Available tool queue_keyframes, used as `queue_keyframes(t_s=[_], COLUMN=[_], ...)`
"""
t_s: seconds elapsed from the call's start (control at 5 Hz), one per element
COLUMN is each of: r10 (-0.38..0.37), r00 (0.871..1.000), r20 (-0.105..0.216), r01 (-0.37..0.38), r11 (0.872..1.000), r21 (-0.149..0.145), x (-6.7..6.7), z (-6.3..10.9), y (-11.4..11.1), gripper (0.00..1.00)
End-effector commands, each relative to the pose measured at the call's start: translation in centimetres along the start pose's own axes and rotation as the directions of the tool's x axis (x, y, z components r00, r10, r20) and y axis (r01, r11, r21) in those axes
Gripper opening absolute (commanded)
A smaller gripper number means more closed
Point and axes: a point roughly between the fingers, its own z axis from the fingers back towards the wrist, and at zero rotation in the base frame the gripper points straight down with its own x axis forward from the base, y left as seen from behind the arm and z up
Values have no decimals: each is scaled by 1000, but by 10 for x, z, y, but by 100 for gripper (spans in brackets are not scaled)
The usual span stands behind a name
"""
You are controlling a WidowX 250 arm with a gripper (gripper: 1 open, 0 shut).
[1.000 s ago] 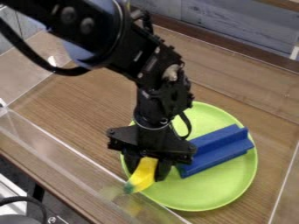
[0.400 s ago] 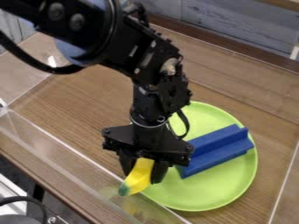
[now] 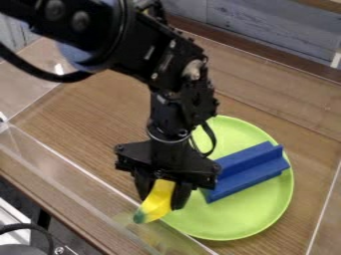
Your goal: Remove the banana from inside the green plate and put it on the table
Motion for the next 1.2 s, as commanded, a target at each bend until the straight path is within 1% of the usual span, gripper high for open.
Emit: queue_keyframes(t_s=[0.0, 1.0], r10=[-1, 3], r00=[999, 1000], r20=[35, 9], r01=[2, -2], r11=[1000, 999], r21=[-30, -53], x=[6, 2], z=[13, 25], y=[-6, -10], gripper=[0, 0])
